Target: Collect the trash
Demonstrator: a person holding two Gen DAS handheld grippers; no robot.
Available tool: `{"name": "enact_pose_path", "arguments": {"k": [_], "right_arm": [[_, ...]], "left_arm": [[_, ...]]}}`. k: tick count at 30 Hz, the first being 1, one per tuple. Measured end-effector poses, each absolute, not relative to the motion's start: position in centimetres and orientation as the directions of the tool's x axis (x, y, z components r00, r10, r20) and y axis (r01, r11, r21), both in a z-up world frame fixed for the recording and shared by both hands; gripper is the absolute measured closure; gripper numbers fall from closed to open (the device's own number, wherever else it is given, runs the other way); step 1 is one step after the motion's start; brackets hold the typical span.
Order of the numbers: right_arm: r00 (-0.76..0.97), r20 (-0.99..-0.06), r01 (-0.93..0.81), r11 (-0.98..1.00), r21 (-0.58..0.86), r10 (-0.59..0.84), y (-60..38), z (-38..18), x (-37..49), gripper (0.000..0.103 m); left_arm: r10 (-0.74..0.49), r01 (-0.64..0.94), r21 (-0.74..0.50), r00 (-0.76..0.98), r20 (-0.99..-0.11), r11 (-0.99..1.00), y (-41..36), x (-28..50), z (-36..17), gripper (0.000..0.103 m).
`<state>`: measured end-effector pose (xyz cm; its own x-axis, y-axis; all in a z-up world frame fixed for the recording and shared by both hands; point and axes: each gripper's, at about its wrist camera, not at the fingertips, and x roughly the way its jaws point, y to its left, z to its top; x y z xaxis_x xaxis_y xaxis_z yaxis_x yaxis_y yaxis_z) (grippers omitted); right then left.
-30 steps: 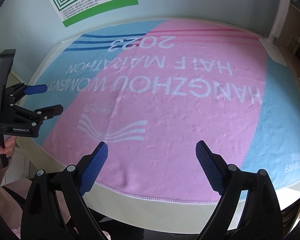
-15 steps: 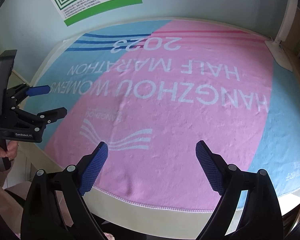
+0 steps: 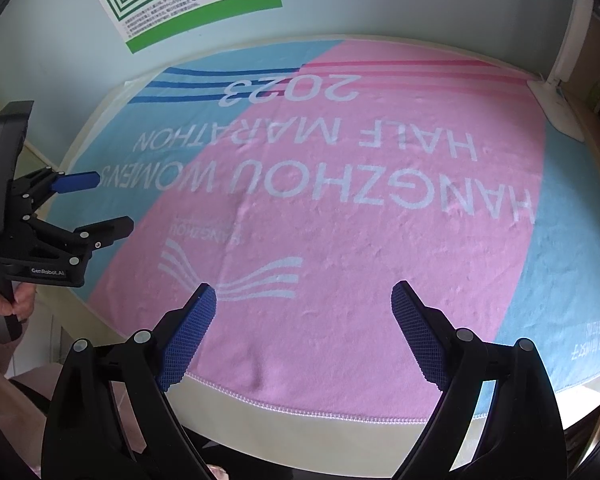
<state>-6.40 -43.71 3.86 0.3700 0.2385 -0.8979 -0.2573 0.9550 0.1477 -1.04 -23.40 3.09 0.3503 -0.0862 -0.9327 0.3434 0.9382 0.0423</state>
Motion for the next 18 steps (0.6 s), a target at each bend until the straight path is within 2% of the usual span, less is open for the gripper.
{"name": "enact_pose_path", "arguments": {"k": [18], "right_arm": [[0.366, -0.900, -0.255, 0.956, 0.147, 0.236, -43.40, 3.81, -6.53, 0.014]], "left_arm": [[-0.092, 0.352, 0.039, 0.346, -0.934, 0.935, -23.44, -1.35, 2.77, 0.007]]}}
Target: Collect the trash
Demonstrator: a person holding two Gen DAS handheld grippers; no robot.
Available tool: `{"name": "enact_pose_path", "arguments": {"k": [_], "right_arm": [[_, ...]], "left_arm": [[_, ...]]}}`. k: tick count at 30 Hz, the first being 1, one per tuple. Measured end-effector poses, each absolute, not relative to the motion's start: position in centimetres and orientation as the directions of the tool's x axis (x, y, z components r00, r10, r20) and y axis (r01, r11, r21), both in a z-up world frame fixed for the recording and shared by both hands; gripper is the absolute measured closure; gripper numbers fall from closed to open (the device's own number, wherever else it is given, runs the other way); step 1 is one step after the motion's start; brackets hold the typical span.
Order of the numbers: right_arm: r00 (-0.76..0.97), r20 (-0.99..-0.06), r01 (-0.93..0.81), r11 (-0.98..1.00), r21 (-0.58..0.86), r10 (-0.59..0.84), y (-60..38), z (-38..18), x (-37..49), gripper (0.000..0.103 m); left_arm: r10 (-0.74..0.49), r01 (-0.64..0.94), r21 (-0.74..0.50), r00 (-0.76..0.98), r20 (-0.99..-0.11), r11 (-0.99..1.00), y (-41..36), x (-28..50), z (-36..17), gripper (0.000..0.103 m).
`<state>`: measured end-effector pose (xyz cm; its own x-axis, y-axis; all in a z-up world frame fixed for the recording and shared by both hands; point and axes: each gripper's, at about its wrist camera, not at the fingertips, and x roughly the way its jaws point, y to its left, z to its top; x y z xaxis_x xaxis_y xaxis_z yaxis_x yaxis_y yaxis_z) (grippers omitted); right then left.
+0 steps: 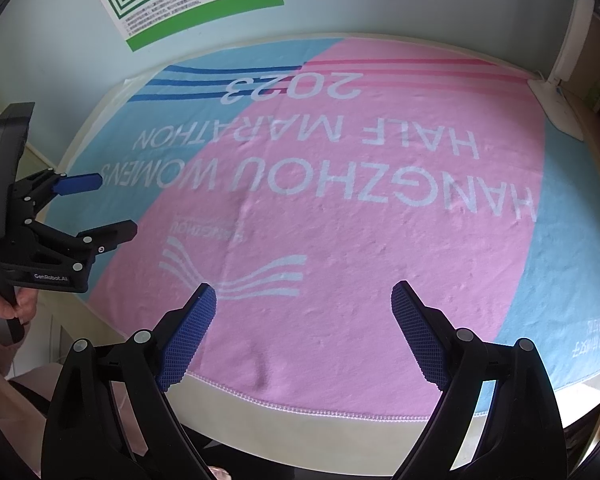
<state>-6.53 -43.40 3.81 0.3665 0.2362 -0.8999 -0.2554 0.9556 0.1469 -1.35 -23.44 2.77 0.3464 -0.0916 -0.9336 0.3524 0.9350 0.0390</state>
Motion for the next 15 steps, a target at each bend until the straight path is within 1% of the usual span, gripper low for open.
{"name": "enact_pose_path", "arguments": {"k": [15], "right_arm": [[0.363, -0.902, -0.254, 0.956, 0.145, 0.233, -43.18, 3.69, -6.74, 0.014]], "left_arm": [[-0.095, 0.352, 0.036, 0.347, -0.933, 0.935, -23.37, -1.50, 2.70, 0.007]]}}
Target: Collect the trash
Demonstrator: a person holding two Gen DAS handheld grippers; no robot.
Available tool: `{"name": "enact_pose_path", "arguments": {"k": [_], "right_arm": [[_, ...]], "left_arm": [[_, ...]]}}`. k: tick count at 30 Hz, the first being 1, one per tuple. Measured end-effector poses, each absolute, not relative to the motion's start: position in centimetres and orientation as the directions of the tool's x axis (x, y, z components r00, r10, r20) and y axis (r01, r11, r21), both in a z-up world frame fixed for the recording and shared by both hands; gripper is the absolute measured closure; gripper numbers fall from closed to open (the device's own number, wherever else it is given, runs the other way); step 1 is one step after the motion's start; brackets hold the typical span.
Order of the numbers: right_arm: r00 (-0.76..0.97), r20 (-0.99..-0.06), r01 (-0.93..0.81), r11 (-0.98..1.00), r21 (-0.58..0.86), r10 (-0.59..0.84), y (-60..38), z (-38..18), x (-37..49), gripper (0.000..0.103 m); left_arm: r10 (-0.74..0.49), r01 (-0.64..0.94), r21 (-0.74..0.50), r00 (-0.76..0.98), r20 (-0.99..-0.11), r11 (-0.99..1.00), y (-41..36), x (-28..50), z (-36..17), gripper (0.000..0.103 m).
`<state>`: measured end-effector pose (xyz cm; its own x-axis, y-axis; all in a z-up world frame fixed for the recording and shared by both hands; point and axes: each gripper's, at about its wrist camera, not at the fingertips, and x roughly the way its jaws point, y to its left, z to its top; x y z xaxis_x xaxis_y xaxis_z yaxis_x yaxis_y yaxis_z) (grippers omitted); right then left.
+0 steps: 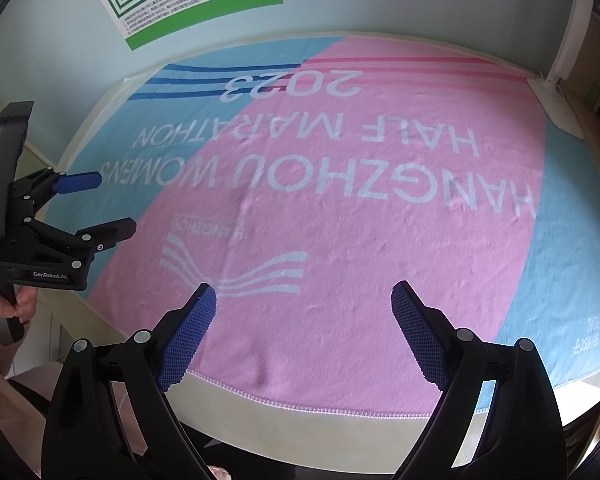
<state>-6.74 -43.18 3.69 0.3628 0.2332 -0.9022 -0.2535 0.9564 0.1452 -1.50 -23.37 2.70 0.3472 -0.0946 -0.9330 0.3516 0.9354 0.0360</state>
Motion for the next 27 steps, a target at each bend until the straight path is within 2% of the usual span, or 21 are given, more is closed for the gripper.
{"name": "enact_pose_path", "arguments": {"k": [27], "right_arm": [[0.355, -0.906, -0.249, 0.957, 0.147, 0.232, -43.00, 3.28, -6.55, 0.014]], "left_arm": [[-0.085, 0.338, 0.041, 0.352, -0.932, 0.940, -23.12, -1.49, 2.21, 0.007]]}}
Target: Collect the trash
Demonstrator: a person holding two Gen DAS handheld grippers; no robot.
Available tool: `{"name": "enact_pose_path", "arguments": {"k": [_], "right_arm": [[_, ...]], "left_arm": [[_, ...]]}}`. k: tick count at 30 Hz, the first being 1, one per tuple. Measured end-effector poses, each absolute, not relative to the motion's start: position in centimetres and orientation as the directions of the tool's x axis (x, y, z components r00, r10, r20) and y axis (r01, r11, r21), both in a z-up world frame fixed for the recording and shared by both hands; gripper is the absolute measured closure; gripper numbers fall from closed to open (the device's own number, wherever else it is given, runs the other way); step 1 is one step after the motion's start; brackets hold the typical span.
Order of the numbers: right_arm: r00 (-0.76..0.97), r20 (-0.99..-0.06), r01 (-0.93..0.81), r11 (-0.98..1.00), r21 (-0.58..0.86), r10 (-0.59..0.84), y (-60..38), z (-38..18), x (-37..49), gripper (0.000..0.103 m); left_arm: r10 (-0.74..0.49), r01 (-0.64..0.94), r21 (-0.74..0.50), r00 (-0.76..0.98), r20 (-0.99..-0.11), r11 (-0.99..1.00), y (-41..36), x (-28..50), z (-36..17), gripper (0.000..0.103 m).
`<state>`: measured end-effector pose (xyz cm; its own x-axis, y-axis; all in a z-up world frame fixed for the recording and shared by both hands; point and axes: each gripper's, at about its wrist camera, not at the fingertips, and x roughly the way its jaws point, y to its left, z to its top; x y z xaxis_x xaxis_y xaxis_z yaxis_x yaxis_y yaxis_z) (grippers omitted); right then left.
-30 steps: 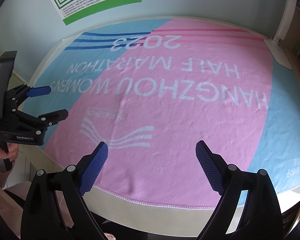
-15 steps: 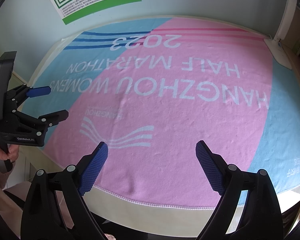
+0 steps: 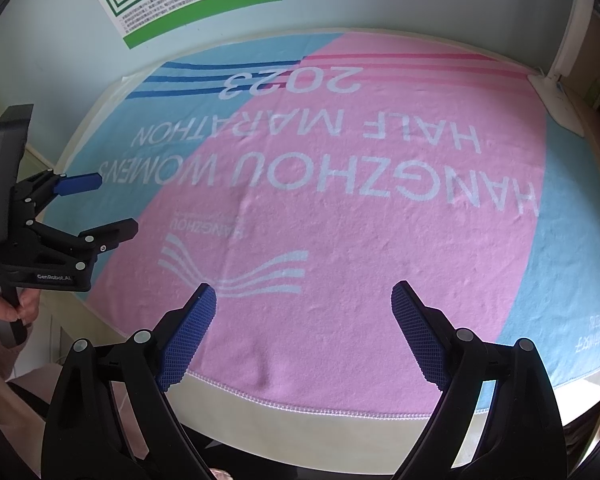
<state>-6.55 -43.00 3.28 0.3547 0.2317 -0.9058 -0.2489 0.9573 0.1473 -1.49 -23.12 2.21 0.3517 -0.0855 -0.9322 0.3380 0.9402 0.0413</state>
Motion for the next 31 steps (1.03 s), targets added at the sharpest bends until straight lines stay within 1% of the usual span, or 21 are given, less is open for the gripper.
{"name": "enact_pose_path", "arguments": {"k": [15, 31], "right_arm": [[0.348, -0.909, -0.255, 0.956, 0.144, 0.230, -42.4, 3.2, -6.2, 0.014], [0.335, -0.915, -0.250, 0.958, 0.142, 0.224, -41.9, 3.0, -5.9, 0.014]], "left_arm": [[-0.088, 0.341, 0.041, 0.355, -0.931, 0.939, -23.0, -1.4, 1.9, 0.007], [-0.076, 0.337, 0.034, 0.308, -0.948, 0.941, -22.8, -1.0, 1.1, 0.007]]}}
